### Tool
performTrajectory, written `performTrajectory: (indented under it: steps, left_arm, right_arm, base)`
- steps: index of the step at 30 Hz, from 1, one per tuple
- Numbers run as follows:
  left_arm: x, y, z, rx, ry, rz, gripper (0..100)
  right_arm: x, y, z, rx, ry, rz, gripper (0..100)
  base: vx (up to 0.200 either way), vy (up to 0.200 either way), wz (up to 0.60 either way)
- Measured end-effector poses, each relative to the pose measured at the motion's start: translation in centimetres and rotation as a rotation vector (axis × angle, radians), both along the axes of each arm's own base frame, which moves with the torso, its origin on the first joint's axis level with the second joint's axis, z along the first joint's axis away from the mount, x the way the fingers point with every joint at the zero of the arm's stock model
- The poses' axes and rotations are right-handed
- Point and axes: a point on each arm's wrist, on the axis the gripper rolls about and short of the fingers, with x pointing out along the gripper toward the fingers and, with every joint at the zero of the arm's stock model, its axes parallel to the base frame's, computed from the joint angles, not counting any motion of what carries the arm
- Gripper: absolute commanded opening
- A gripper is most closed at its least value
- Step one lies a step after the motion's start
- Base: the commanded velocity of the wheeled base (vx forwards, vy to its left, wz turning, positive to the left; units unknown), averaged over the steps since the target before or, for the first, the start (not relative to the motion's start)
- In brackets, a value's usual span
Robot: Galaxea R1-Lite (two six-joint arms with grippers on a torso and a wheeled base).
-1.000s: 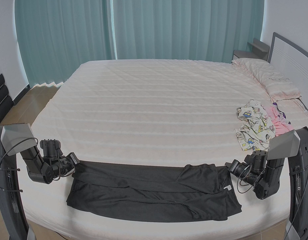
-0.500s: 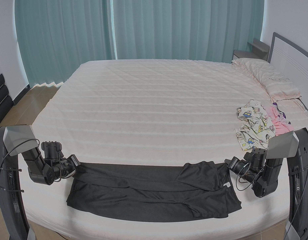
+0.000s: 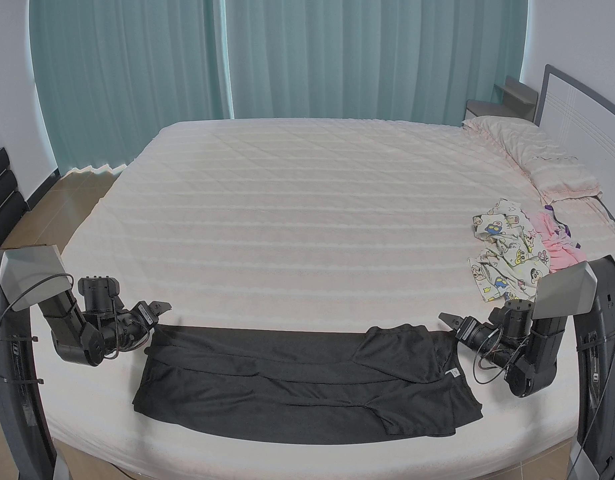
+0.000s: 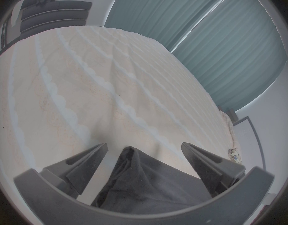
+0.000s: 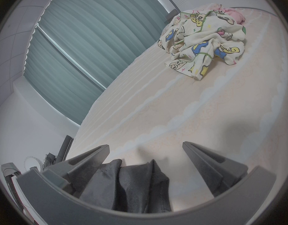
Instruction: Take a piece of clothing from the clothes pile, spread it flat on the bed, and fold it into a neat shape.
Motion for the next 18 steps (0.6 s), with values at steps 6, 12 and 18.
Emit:
performTrajectory:
  steps: [6,12,18]
  left_arm:
    - [-1.7,0.1,1.1,-0.073,0.010,-0.129,100]
    - [-3.4,0.4,0.7,-0.007,0.107,-0.210,100]
    - [-3.8,0.5,0.7,0.041,0.120,-0.242,100]
  right_arm:
    - [-1.0,-0.3,0.1,0.000,0.034,-0.004,100]
    - [-1.8,-0.3,0.4,0.003,0.058,0.001,100]
    - [-2.2,0.0,0.5,0.001,0.066,0.009,100]
  base:
    - [0.000,0.000,0.00]
    - [0.000,0.000,0.00]
    - [0.000,0.000,0.00]
